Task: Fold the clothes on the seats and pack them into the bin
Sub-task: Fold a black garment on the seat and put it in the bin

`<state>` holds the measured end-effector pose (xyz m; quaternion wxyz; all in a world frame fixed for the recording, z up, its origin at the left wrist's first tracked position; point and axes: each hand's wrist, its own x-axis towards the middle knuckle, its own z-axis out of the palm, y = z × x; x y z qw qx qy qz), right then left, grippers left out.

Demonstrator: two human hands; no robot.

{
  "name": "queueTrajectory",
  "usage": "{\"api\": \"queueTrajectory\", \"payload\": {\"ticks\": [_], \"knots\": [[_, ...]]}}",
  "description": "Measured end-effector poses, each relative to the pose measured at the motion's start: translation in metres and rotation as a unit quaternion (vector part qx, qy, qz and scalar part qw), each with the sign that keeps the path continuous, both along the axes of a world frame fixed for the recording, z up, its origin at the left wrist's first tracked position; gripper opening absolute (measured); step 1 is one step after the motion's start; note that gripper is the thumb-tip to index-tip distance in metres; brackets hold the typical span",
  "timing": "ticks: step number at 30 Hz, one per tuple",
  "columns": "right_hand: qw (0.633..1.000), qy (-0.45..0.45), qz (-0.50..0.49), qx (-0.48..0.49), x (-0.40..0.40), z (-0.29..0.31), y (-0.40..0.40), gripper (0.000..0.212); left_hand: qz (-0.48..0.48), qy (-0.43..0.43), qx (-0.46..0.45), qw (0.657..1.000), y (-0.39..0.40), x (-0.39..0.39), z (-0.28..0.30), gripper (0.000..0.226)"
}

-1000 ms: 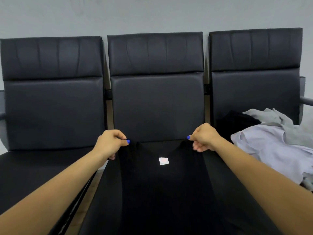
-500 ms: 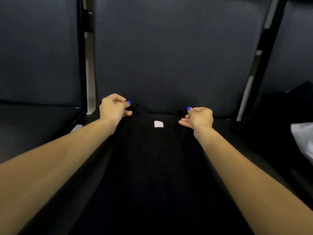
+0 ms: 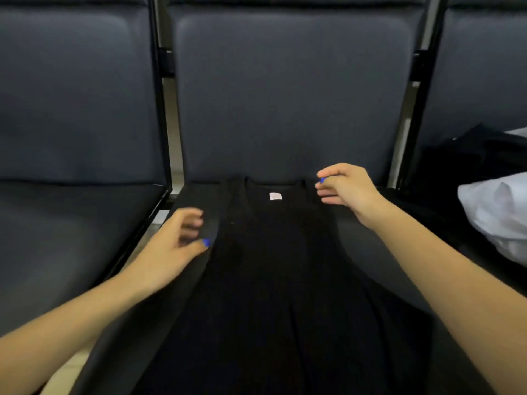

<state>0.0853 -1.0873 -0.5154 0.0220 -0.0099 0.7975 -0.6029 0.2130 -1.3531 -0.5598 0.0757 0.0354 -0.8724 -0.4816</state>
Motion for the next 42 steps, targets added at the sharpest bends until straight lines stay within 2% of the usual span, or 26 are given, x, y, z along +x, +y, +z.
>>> {"api": "queueTrajectory", "payload": {"ticks": [2,3,5,6,7,8,10,11,12,13,15,16,17,18,20,21,23,26,29,31,35,37,40,42], "knots": [[0.996,-0.016,0.024,0.08,0.037,0.012,0.015,0.023,0.004,-0.105,-0.1,0.989,-0.021,0.052,0.006,0.039],[0.991,-0.019,0.034,0.128,0.055,0.014,0.023,0.023,-0.01,-0.152,-0.174,0.973,-0.027,0.077,0.009,0.043],[0.973,-0.038,0.049,0.223,0.088,0.019,0.04,0.019,-0.071,-0.224,-0.335,0.912,-0.032,0.111,0.017,0.068],[0.956,-0.065,0.062,0.278,0.105,0.021,0.047,0.014,-0.091,-0.256,-0.389,0.881,-0.029,0.123,0.02,0.075],[0.931,-0.102,0.081,0.341,0.124,0.022,0.052,0.012,-0.107,-0.275,-0.42,0.858,-0.023,0.133,0.021,0.071],[0.896,-0.144,0.098,0.409,0.142,0.022,0.055,0.02,-0.113,-0.279,-0.441,0.846,-0.017,0.141,0.02,0.06],[0.809,-0.187,0.104,0.548,0.173,0.017,0.06,0.039,-0.12,-0.255,-0.447,0.849,0.001,0.147,0.016,0.042],[0.767,-0.188,0.102,0.605,0.185,0.013,0.061,0.041,-0.119,-0.249,-0.444,0.853,0.005,0.145,0.014,0.037],[0.739,-0.192,0.104,0.638,0.194,0.007,0.063,0.045,-0.106,-0.245,-0.434,0.861,0.007,0.142,0.012,0.033],[0.725,-0.204,0.113,0.648,0.198,0.0,0.066,0.048,-0.084,-0.236,-0.409,0.877,0.008,0.136,0.009,0.031],[0.749,-0.246,0.129,0.601,0.198,-0.013,0.073,0.048,-0.045,-0.23,-0.307,0.922,0.011,0.131,0.011,0.03],[0.777,-0.257,0.126,0.562,0.195,-0.02,0.077,0.045,-0.016,-0.23,-0.202,0.952,0.013,0.131,0.013,0.028],[0.802,-0.256,0.119,0.527,0.192,-0.025,0.079,0.041,0.011,-0.248,-0.066,0.966,0.014,0.132,0.015,0.024],[0.824,-0.248,0.109,0.498,0.187,-0.031,0.082,0.036,0.034,-0.287,0.058,0.956,0.015,0.132,0.019,0.02],[0.858,-0.236,0.072,0.451,0.182,-0.039,0.085,0.032,0.024,-0.379,0.244,0.892,0.007,0.134,0.023,0.022],[0.87,-0.23,0.049,0.433,0.18,-0.04,0.087,0.031,0.005,-0.4,0.284,0.871,0.003,0.135,0.023,0.03],[0.882,-0.204,0.012,0.424,0.177,-0.04,0.091,0.032,0.009,-0.383,0.354,0.853,-0.001,0.134,0.021,0.042],[0.91,-0.217,0.016,0.352,0.174,-0.038,0.095,0.032,0.066,-0.31,0.45,0.835,0.011,0.128,0.018,0.036],[0.947,-0.222,0.045,0.229,0.175,-0.042,0.097,0.028,0.082,-0.253,0.515,0.815,0.014,0.117,0.021,0.046],[0.962,-0.202,0.039,0.182,0.174,-0.045,0.097,0.019,0.091,-0.206,0.528,0.819,0.013,0.113,0.028,0.052],[0.976,-0.216,-0.027,0.024,0.17,-0.042,0.101,0.019,0.113,-0.136,0.509,0.842,0.008,0.114,0.033,0.032],[0.975,-0.216,-0.049,-0.012,0.17,-0.04,0.105,0.02,0.134,-0.103,0.494,0.853,-0.002,0.113,0.033,0.028],[0.979,-0.194,-0.023,0.061,0.173,-0.042,0.102,0.017,0.142,-0.017,0.469,0.871,-0.018,0.116,0.045,0.027],[0.968,-0.152,0.022,0.198,0.176,-0.046,0.098,0.026,0.122,0.049,0.43,0.893,-0.023,0.12,0.055,0.034]]}}
